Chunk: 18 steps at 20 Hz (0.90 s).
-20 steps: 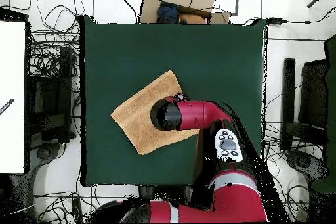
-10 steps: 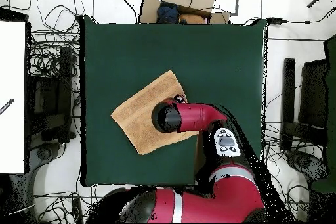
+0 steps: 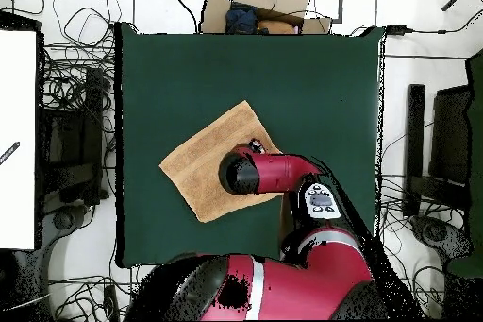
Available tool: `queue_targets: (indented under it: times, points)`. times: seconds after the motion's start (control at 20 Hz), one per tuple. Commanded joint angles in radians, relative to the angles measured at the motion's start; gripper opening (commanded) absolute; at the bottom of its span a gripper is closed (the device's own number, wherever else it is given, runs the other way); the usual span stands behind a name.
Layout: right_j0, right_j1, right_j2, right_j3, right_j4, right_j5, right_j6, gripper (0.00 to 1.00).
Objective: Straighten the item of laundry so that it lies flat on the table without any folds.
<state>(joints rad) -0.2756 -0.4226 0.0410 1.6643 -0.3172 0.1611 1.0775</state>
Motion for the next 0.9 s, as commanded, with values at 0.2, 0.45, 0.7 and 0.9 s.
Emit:
queue_targets:
  times: [0.2,0.45,0.7,0.9]
  points:
    - [-0.020,0.080,-0.040,0.070,-0.072,-0.112,0.178,1.00]
    - [-0.036,0.116,-0.044,0.054,-0.096,-0.160,0.163,1.00]
    - [-0.053,0.121,-0.033,0.054,-0.113,-0.187,0.157,1.00]
    - [-0.070,0.128,-0.020,0.054,-0.133,-0.219,0.154,1.00]
